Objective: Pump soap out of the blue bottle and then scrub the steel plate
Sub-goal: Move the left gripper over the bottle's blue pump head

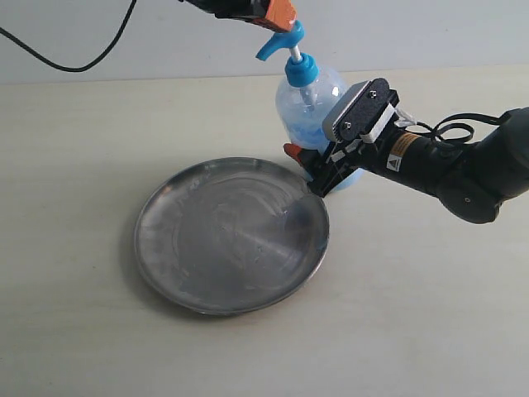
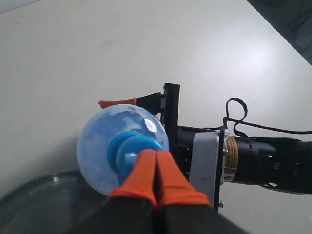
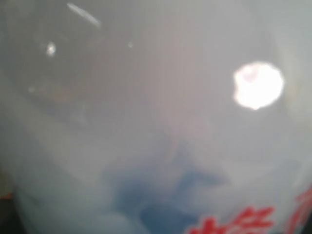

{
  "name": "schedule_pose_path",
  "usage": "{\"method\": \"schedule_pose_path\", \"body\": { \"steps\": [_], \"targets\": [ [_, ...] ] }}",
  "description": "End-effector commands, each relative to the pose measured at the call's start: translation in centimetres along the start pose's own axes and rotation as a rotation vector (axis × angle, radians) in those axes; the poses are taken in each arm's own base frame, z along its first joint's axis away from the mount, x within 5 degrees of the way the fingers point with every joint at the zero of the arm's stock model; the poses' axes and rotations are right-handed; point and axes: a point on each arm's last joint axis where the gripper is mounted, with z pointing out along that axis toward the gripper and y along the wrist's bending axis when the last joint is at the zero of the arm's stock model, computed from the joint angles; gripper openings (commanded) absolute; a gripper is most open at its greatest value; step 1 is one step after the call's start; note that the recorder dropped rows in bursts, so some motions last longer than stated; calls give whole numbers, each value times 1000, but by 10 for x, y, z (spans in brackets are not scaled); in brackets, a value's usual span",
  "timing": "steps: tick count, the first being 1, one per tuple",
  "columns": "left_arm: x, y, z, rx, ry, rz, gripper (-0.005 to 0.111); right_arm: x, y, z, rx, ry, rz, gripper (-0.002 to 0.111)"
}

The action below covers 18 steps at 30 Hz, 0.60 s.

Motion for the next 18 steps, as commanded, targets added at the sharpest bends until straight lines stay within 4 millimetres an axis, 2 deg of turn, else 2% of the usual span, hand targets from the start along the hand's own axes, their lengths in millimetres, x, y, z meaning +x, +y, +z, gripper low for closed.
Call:
{"method": "schedule_pose_path", "body": {
  "steps": [1, 18],
  "targets": [
    [-1, -2, 5, 11, -7, -5, 0, -9, -4, 0, 9, -57, -23, 0],
    [5, 1, 11, 22, 49, 1, 0, -9, -4, 0, 9, -57, -26, 0]
  ]
}}
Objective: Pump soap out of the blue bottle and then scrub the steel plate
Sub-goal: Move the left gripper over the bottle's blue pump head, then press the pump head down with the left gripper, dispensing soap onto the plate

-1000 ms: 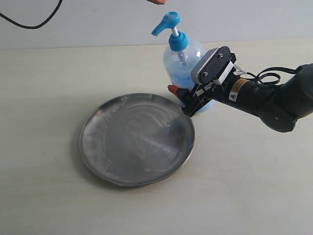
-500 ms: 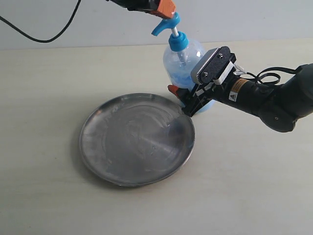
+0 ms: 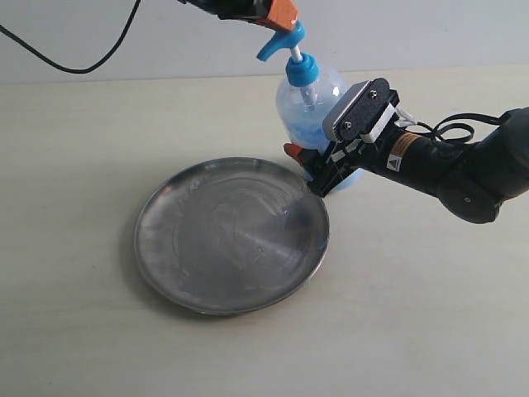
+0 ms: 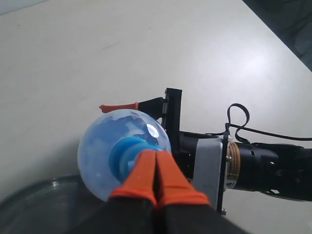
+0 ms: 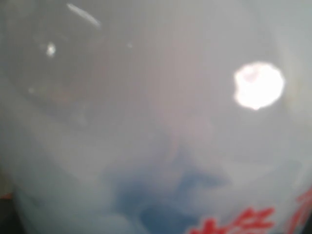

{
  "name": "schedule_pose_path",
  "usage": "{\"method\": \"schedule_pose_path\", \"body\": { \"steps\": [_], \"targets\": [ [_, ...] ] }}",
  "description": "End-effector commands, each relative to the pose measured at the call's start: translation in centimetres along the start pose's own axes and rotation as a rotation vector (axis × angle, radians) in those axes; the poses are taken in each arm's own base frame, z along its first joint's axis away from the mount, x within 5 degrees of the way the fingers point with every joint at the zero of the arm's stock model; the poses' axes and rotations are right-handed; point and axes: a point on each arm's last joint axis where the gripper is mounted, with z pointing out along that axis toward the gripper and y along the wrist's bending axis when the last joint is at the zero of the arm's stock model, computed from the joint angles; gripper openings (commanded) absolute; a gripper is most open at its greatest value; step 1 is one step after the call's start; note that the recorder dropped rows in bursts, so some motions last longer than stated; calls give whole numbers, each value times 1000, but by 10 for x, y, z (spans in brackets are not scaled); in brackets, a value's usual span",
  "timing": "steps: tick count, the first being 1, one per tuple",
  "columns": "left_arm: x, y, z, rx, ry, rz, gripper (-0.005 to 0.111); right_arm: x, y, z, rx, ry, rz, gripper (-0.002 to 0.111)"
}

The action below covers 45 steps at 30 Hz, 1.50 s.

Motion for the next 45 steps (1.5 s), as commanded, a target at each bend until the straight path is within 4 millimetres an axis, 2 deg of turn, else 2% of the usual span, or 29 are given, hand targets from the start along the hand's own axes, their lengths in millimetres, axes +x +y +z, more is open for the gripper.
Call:
{"method": "schedule_pose_path", "body": {
  "steps": [1, 36, 40, 45],
  "targets": [
    [6, -2, 5, 20, 59, 10, 0, -9, -4, 0, 7, -57, -26, 0],
    [14, -3, 4, 35, 148, 26, 0, -13, -1, 0, -26, -98, -45, 0],
    [9, -6, -3, 26, 103, 33, 0, -13, -1, 0, -26, -98, -45, 0],
    [-6, -16, -25, 8, 24, 81, 0, -13, -1, 0, -26, -98, -45, 0]
  ]
}}
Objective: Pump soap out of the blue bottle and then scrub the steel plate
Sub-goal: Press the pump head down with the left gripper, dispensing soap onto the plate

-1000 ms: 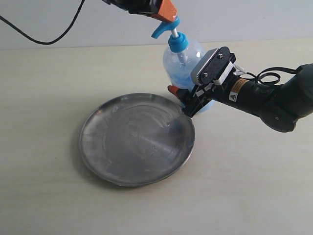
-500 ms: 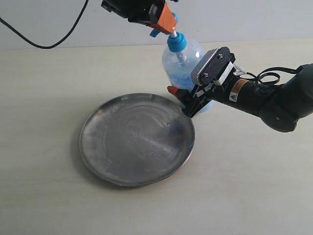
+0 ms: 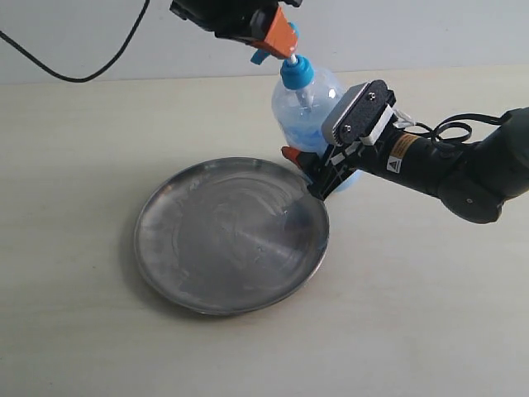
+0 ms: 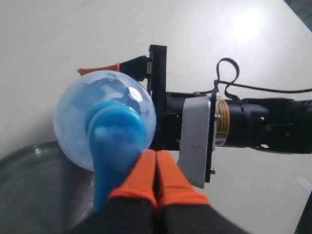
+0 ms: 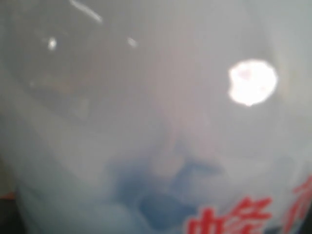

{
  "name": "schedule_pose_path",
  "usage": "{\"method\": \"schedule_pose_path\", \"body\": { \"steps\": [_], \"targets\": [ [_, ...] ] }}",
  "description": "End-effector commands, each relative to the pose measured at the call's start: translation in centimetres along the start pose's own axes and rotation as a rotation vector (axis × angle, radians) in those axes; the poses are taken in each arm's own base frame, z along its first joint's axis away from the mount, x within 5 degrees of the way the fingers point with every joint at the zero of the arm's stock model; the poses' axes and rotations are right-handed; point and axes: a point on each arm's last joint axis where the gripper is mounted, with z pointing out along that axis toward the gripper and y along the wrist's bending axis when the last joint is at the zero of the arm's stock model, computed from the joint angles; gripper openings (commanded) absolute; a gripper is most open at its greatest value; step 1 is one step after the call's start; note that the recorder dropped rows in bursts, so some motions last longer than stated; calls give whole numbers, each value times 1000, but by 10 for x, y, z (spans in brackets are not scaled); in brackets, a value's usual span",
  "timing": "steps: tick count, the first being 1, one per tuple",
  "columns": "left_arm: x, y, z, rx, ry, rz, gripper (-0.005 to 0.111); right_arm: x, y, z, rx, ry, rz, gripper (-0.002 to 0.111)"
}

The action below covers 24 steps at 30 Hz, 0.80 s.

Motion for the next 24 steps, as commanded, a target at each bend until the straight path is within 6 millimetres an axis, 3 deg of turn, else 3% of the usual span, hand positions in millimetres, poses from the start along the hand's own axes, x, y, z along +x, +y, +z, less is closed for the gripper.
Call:
{"method": "schedule_pose_path", "body": {
  "steps": [1, 4, 9, 15, 24],
  "targets": [
    [-17, -11, -26, -42, -102, 73, 0, -12, -3, 0, 7, -81, -23, 0],
    [-23, -10, -31, -80, -116, 113, 0, -12, -3, 0, 6, -79, -23, 0],
    [-22, -3, -21, -108, -79, 129, 0, -12, -3, 0, 7, -79, -25, 0],
    [-17, -17, -5, -164, -28, 238, 0, -12, -3, 0, 7, -79, -25, 0],
    [-16, -20, -2, -213, -13, 257, 0, -12, -3, 0, 7, -79, -25, 0]
  ]
}}
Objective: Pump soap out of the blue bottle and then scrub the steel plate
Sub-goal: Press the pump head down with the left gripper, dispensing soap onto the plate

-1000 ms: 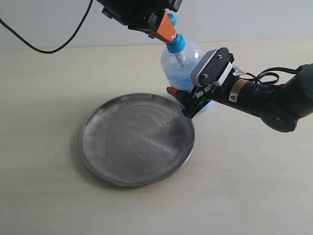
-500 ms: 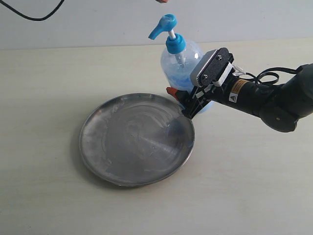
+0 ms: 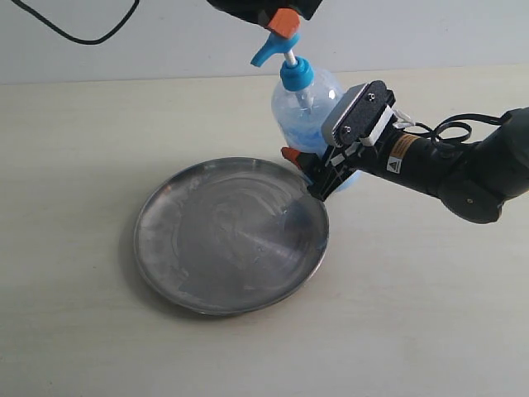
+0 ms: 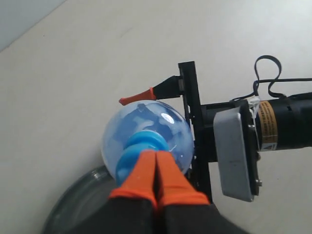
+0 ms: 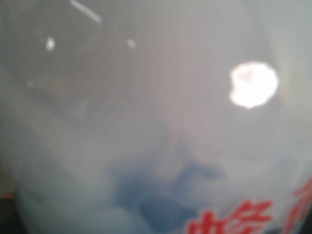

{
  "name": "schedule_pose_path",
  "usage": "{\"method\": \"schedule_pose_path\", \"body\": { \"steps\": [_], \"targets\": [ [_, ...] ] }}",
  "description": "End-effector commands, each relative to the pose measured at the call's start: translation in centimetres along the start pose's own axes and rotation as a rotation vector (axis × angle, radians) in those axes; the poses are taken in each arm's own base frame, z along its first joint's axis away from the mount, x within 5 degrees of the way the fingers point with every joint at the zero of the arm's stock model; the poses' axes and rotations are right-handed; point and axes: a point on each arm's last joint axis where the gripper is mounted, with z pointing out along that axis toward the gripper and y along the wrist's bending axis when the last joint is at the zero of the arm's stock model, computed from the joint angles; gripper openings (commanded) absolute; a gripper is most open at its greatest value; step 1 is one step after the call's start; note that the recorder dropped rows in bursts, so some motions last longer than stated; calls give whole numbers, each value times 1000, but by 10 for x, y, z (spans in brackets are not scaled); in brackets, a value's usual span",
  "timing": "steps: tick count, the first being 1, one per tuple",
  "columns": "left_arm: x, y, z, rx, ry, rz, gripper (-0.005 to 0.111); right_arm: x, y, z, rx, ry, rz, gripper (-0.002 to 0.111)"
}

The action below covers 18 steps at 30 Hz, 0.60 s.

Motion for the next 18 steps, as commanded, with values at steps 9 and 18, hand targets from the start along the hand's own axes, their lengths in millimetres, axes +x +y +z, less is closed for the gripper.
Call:
{"method": "schedule_pose_path", "body": {
  "steps": [9, 18],
  "targets": [
    [-6, 1, -5, -30, -34, 3, 0, -11, -4, 0, 10, -76, -21, 0],
    [-2, 3, -1, -35, 1, 4, 0, -11, -4, 0, 10, -76, -21, 0]
  ]
}}
